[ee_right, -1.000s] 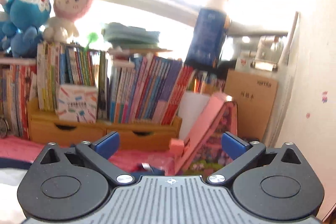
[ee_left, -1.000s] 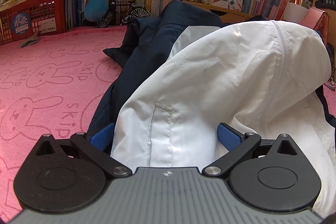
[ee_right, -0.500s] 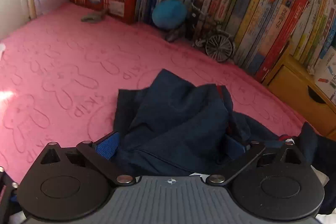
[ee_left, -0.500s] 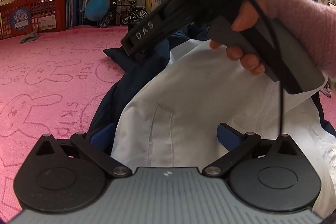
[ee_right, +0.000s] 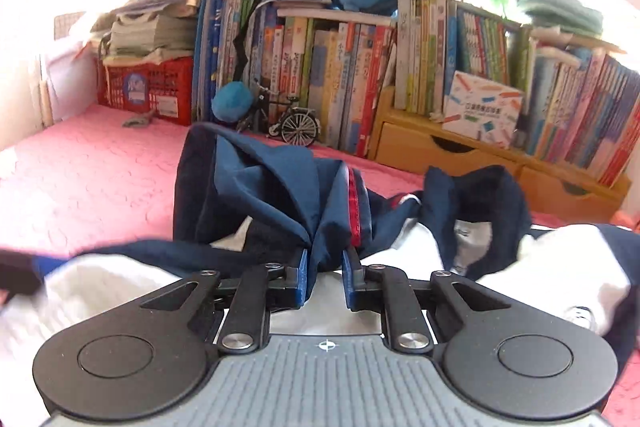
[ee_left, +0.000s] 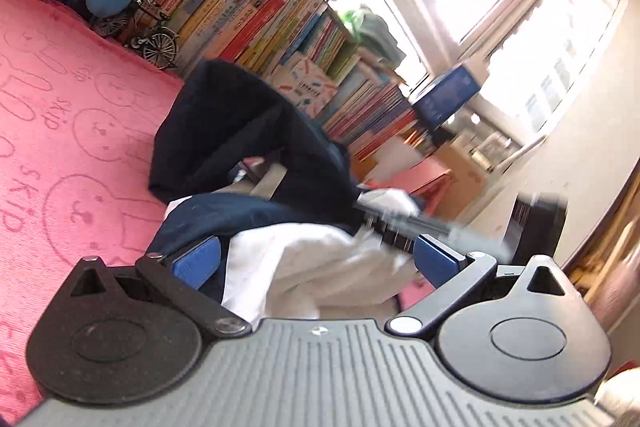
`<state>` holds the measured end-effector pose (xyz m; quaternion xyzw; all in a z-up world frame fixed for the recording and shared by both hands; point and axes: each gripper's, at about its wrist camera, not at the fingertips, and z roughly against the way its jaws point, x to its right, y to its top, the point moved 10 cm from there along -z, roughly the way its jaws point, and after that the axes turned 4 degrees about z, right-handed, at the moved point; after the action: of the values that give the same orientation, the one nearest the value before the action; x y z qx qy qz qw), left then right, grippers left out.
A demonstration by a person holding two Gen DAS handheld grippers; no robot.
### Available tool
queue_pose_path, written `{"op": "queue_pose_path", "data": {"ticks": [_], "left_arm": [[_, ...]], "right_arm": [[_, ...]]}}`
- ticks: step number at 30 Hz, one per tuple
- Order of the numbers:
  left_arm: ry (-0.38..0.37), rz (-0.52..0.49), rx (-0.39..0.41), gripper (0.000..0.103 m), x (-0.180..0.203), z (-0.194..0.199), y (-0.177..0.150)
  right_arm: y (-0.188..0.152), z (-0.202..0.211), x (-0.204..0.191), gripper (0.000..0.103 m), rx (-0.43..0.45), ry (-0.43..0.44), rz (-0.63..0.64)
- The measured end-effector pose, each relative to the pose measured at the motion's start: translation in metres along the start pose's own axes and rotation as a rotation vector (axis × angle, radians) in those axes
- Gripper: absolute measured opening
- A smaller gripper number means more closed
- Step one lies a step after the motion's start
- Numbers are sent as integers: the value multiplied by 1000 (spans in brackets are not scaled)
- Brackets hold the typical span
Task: Fold clothes
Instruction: 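Grasp the navy sleeve with the left gripper and lift it toward the right gripper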
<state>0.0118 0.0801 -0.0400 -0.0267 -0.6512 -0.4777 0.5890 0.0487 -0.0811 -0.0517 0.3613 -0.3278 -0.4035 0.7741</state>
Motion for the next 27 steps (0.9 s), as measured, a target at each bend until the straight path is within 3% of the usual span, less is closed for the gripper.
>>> {"op": "queue_pose_path", "data": {"ticks": [3,8,10,14,19,23,27], "left_arm": [[14,78,43,103,-2,-3,26],[308,100,84,103,-31,-37,71],[369,141,65,103,-43,-59,88],[388,270,-32,103,-53,-98,94],[509,250,-163,99,-69,-131,74],[520,306,-186,100,-83,-138,58],[515,291,-195,103,-84,-141,57]], "right_arm": [[-36,17,-2,13,-25,-53,72],[-71,11,-1,11,-61,-53,17],[-74,8,-3,11,-60,-62,23],[-75,7,-7,12,-63,-70,42],[-76,6,-8,13,-66,-83,64],[-76,5,-9,13,-68,-92,79],[-75,4,-12,14,-69,-95,77]]}}
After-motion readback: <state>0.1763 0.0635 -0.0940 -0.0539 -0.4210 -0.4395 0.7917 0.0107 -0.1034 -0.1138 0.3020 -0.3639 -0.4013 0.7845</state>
